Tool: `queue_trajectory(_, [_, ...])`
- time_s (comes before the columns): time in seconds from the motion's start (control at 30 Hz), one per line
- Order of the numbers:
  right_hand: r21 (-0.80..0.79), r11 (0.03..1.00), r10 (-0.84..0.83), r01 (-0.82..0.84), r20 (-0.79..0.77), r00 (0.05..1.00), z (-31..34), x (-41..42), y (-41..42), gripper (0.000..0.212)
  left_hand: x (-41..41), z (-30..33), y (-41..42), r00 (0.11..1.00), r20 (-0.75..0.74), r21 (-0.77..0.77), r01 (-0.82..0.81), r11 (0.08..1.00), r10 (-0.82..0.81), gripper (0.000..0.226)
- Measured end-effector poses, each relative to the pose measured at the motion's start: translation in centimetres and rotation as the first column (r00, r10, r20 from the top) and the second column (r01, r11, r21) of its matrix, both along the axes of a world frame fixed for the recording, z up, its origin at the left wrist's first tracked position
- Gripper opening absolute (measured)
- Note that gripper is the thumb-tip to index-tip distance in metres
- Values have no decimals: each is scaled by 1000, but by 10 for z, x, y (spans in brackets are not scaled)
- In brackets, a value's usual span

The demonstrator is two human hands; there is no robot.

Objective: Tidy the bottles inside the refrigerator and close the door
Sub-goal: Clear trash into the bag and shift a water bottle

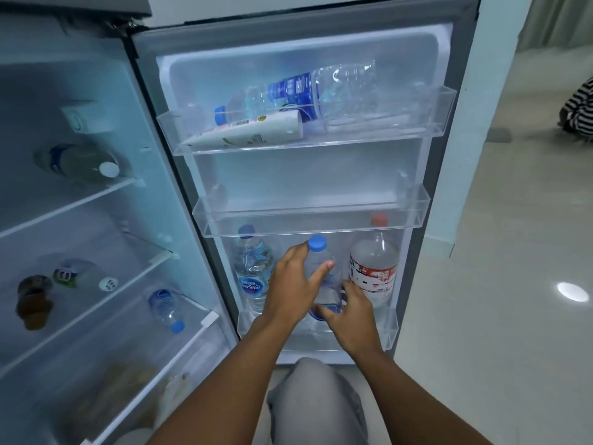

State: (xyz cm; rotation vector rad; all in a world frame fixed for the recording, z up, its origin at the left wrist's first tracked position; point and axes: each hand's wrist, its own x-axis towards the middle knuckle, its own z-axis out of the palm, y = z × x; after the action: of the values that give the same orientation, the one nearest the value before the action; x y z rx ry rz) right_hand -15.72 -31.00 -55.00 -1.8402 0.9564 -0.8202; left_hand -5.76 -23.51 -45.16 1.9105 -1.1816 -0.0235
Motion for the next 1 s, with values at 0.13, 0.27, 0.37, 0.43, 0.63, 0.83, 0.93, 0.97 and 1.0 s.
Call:
queue_trajectory(0.13, [-5,999,-46,46,-31,998,-3,8,-2,64,6,1,-16,997,60,49,-43,998,40,49])
queue_trajectory(0.27, [1,995,-98,98,-65,993,-4,14,-3,66,17,8,-31,986,138,163,-114,980,92,54])
queue_trajectory(0.37, [-7,996,-94,94,-56,994,-12,9,-4,66,23,9,-39,984,137,204,-143,968,117,58])
queue_trajectory(0.43, [-35,995,-92,89,-77,993,-16,4,-3,62,23,8,-41,980,133,207,-171,963,145,60])
queue_trajectory(0.63, [-56,994,-96,90,-115,989,-15,-3,0,53,17,8,-39,982,136,204,-155,967,129,58])
queue_trajectory(0.83, [-39,997,-76,72,-128,989,-10,-8,0,44,21,2,-23,985,-45,210,-154,966,167,53])
queue_trajectory(0.93, [-39,997,-70,65,-131,989,-8,-9,1,42,35,-5,-19,993,44,376,-120,919,112,27])
queue_trajectory(0.97, [-34,997,-68,64,-131,989,-8,-9,1,42,39,-7,-17,996,62,451,-86,888,65,27])
queue_trajectory(1.0, [-28,998,-68,65,-134,989,-7,-9,1,42,41,-6,-16,995,100,515,-66,855,16,43])
